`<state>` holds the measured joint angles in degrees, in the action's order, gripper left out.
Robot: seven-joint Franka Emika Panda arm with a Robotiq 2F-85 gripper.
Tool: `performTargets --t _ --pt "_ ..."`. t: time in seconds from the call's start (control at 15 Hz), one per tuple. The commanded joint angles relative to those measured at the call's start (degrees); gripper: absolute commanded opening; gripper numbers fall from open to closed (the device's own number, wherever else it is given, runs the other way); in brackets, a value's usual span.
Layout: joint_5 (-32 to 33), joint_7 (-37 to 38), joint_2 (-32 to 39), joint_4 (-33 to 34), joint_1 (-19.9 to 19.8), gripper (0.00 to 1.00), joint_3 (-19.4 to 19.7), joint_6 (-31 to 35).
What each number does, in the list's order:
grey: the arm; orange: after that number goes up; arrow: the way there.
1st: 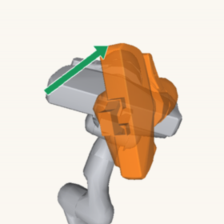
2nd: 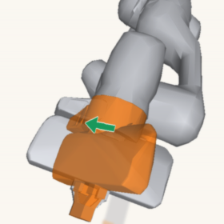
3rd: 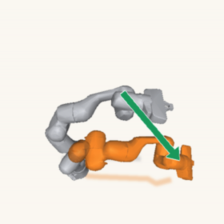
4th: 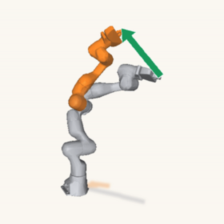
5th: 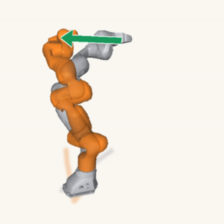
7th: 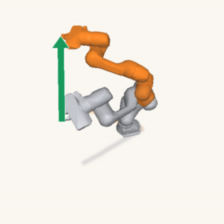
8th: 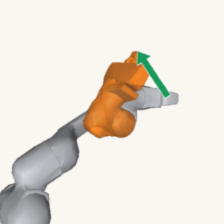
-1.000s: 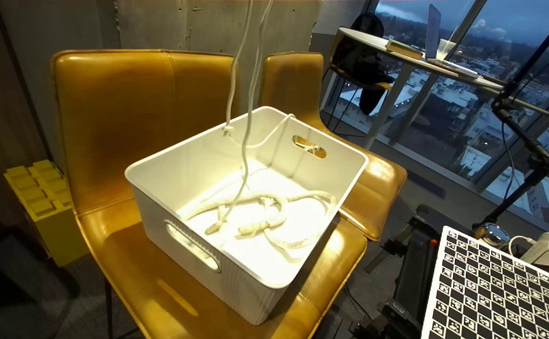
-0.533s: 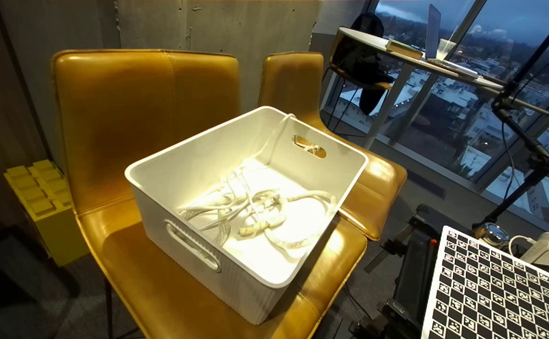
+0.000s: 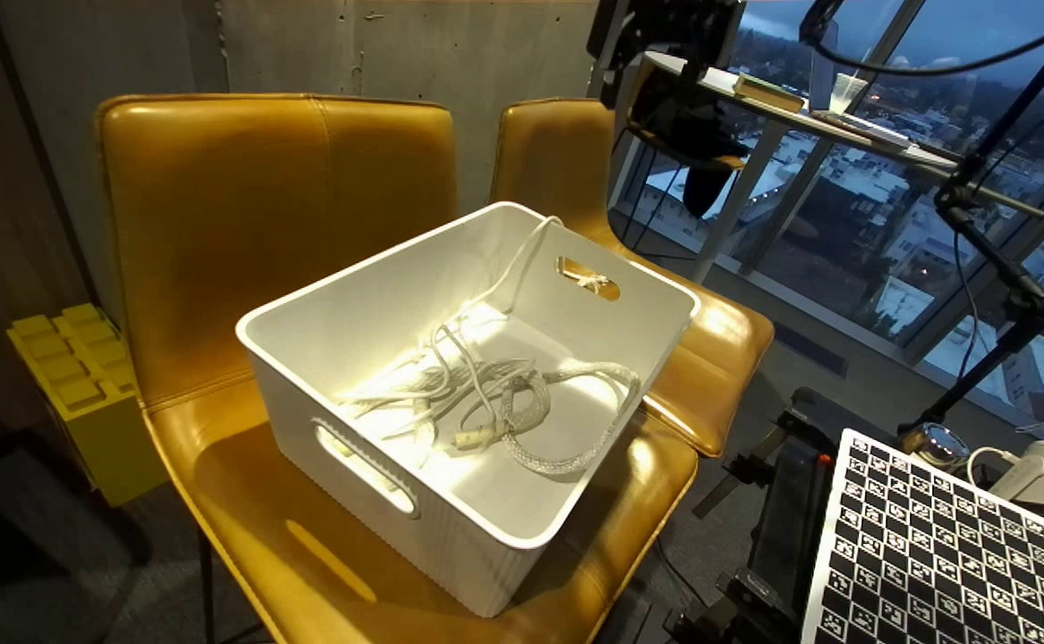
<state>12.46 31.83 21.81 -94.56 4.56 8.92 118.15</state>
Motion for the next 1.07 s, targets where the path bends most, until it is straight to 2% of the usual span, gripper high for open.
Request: performTargets --t 0.0,0.2,0.33,0.6,1.0 --pt "-0.1 2.4 2.1 -4.0 -2.8 1.0 1.0 7.7" --pt "-1.9 7.7 5.4 -4.3 -4.4 1.0 2.5 14.1" --pt "-3.8 11.3 7.8 -2.7 -5.0 1.0 3.1 15.5" --pt "-8.0 17.5 12.6 0.9 -4.8 1.0 2.8 13.7" --pt "-12.5 23.1 23.2 12.7 -5.3 1.0 2.4 11.3"
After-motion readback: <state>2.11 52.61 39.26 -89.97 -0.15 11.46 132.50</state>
